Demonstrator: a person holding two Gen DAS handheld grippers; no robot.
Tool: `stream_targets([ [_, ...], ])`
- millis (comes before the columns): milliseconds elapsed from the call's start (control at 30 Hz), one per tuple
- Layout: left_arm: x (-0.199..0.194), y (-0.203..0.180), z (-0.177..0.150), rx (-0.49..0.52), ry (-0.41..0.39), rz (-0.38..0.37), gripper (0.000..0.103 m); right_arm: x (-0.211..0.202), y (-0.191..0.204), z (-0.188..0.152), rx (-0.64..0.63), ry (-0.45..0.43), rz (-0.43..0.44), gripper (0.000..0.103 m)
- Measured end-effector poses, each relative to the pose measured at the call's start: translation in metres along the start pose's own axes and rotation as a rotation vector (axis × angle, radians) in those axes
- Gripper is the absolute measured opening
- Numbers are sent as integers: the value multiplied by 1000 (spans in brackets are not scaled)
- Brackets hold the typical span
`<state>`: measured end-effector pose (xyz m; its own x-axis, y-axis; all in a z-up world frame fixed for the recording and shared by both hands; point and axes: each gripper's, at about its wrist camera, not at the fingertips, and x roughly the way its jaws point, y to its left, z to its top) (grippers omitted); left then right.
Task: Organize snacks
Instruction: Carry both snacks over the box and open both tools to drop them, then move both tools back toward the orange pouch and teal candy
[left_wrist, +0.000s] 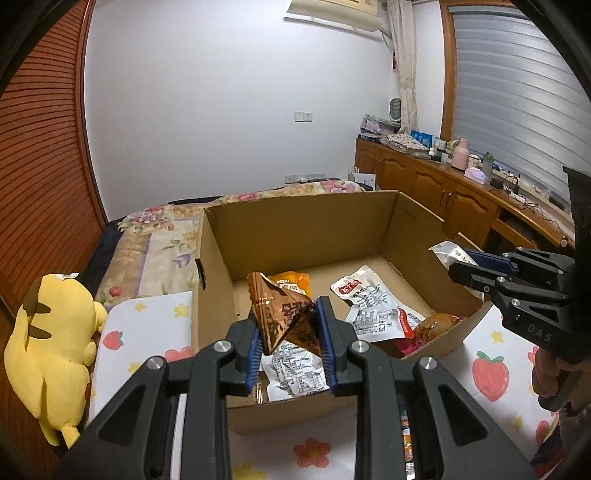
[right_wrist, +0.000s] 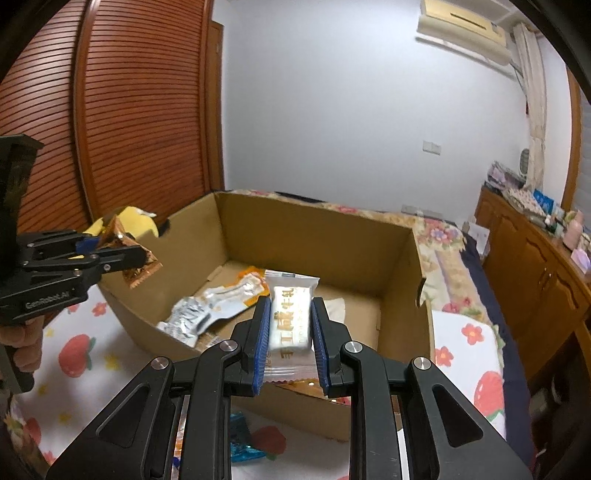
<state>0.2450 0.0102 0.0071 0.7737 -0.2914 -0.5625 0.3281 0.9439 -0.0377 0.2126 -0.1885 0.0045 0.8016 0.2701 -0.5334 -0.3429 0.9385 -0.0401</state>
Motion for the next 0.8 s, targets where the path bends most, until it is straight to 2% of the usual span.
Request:
stream_targets([
  [533,10,-6,-1,7,20,5,27,21,-10,-7,31,46,1,21],
  [600,10,-5,-1,4,21,5,32,21,-11,-7,41,46,8,21],
  [667,10,-5,-2,1,20,-2,50,21,-13,-7,47,47,14,22],
  [700,10,-5,-2,1,18,-5,53,21,-13,-7,50,47,15,23],
  [800,9,-8,-3,8,22,0,54,21,-16,-7,61,47,25,31],
])
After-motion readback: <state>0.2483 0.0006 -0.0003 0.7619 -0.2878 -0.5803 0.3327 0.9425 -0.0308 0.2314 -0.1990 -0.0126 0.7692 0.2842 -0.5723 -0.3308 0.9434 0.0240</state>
